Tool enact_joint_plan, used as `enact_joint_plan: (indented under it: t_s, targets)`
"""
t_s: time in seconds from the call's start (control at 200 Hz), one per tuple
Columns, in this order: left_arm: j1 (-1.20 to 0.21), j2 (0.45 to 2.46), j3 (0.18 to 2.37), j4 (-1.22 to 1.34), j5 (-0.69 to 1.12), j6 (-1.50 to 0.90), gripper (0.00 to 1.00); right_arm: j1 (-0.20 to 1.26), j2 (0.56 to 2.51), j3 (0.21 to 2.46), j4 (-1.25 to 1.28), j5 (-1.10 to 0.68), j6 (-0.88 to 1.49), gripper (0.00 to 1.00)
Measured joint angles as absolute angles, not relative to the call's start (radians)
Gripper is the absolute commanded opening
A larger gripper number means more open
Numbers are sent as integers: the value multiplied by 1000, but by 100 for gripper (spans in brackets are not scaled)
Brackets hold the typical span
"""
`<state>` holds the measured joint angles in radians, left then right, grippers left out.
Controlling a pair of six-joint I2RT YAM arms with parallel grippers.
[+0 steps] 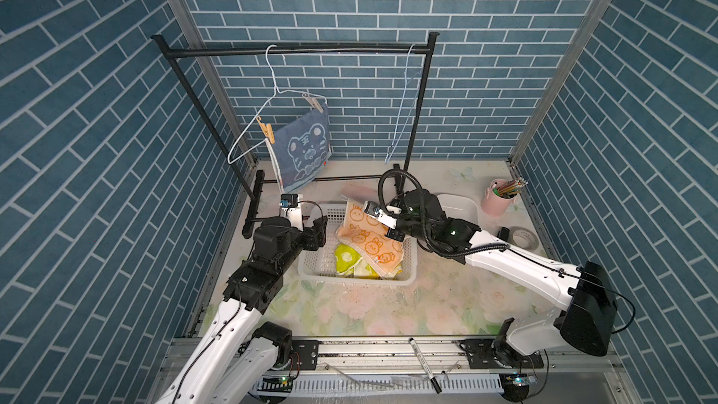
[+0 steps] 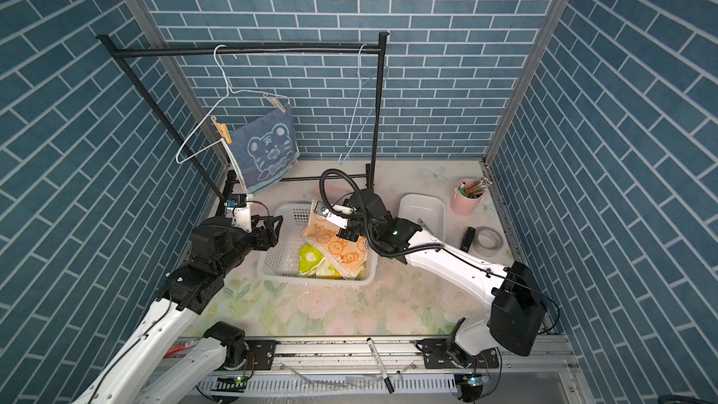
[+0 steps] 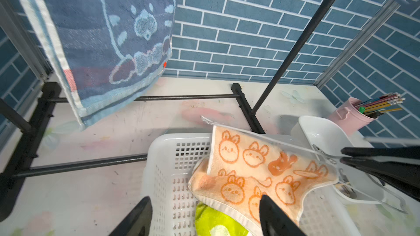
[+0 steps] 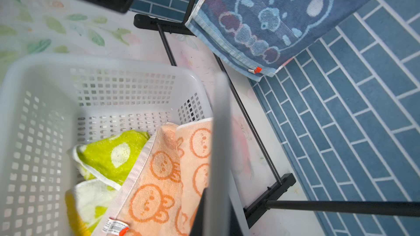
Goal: Remove the clothespins securing towels to the hanger
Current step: Pick up the hanger from the basket.
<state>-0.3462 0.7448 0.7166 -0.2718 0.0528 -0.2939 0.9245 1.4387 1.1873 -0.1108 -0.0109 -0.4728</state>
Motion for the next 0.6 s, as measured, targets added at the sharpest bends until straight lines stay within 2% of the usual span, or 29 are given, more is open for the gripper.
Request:
enact_joint_plan:
  t_s: [0.315, 0.6]
  targets:
    - [-326, 990, 616, -53, 256, -454, 77, 870, 1346, 1232, -241, -42, -213, 0]
    - [-266, 1220, 644, 103, 369, -474, 77, 845, 1314, 1231, -269, -65, -134, 0]
